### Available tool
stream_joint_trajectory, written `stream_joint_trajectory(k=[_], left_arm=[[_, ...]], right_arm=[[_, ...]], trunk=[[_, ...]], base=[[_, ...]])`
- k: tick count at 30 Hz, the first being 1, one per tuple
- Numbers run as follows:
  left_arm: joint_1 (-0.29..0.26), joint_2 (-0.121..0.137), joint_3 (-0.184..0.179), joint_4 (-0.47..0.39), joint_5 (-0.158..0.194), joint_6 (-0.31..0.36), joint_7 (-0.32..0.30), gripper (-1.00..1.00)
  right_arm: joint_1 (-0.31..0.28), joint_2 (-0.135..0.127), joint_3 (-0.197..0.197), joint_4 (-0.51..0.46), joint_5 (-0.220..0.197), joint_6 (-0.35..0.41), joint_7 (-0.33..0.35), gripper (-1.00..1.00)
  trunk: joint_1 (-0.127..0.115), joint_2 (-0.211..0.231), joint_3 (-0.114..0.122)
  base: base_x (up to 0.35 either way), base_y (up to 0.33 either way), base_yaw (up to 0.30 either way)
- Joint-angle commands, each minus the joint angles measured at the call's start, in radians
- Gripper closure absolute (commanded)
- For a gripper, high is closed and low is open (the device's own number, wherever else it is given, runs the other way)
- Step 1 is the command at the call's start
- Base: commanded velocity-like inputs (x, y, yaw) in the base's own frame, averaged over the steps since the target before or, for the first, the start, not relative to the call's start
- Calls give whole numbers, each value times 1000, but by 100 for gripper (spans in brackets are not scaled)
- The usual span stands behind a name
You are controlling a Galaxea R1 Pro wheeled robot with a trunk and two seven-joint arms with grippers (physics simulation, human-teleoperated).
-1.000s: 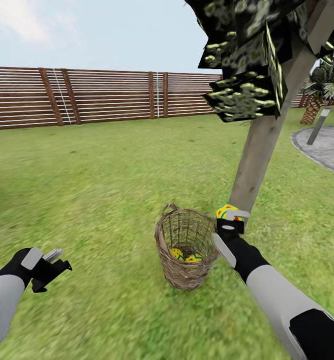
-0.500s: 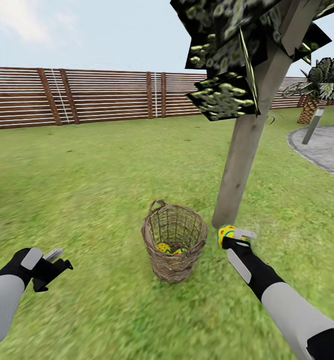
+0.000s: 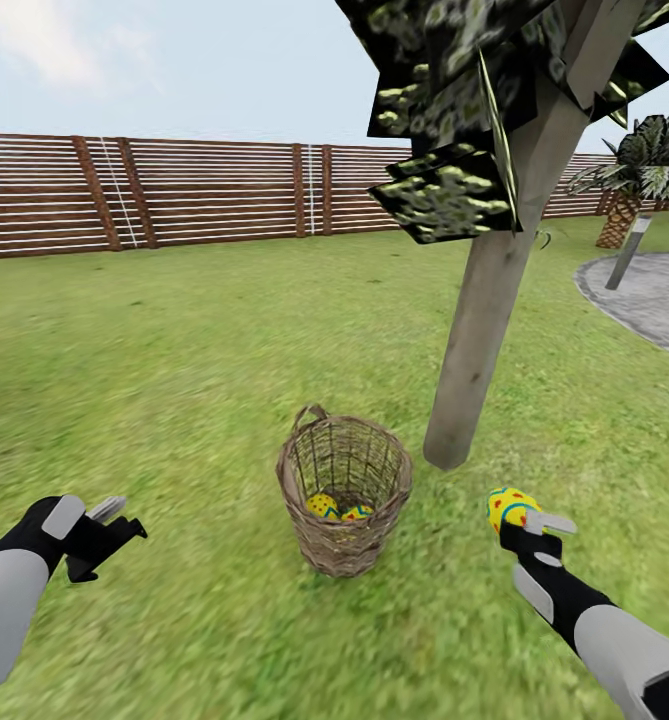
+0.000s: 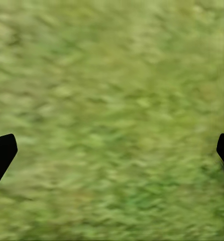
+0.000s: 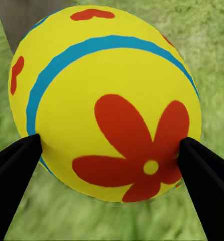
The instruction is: Take the three Easter eggs out of the wicker basket on the lawn in the garden, then place them on the lawn next to a single tree (choose any tree) so that all three eggs are next to the same tree and none are left in the basket.
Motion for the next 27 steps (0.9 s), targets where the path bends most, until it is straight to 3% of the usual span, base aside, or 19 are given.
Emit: stream_joint_trajectory(k=[1,5,7,10,11,12,13,15,17,23,27], left_arm=[[-1,0,3,-1,11,5,5,-100],[0,2,4,36,18,15,-41,-100],[-1,5,5,114,15,11,-159,-100],[-1,24,3,220,-20,2,-438,-100],[0,29,2,263,-73,-27,-563,-100],[0,30,2,280,-118,-62,-648,-100],[1,31,2,295,-179,-115,-782,-100],[5,32,1,306,-242,-160,-989,-100],[22,30,0,310,-276,-187,-1086,-100],[49,19,-1,312,-299,-272,-1134,-100],[51,16,-1,312,-300,-300,-1132,-100]], right_arm=[[-1,-3,10,37,-10,-59,41,100],[-1,0,15,90,-10,-124,112,100],[10,1,16,97,-11,-130,119,100],[30,1,16,104,-10,-133,128,100],[33,1,16,104,-10,-134,137,100],[35,1,16,105,-9,-135,144,100],[36,0,16,105,-9,-136,151,100],[37,-1,15,104,-8,-137,156,100],[37,-2,15,103,-8,-139,158,100],[37,5,13,106,-18,-139,152,100],[37,29,16,128,-5,-146,155,100]], trunk=[[0,0,-1],[0,0,-1],[0,0,-1],[0,0,-1],[0,0,-1],[0,0,-1],[0,0,-1],[0,0,-1],[0,0,-1],[0,0,-1],[0,0,-1]], base=[[191,0,0],[61,0,0],[9,0,0],[3,0,0],[0,0,0],[0,0,0],[0,0,0],[0,0,0],[0,0,0],[0,0,0],[0,0,0]])
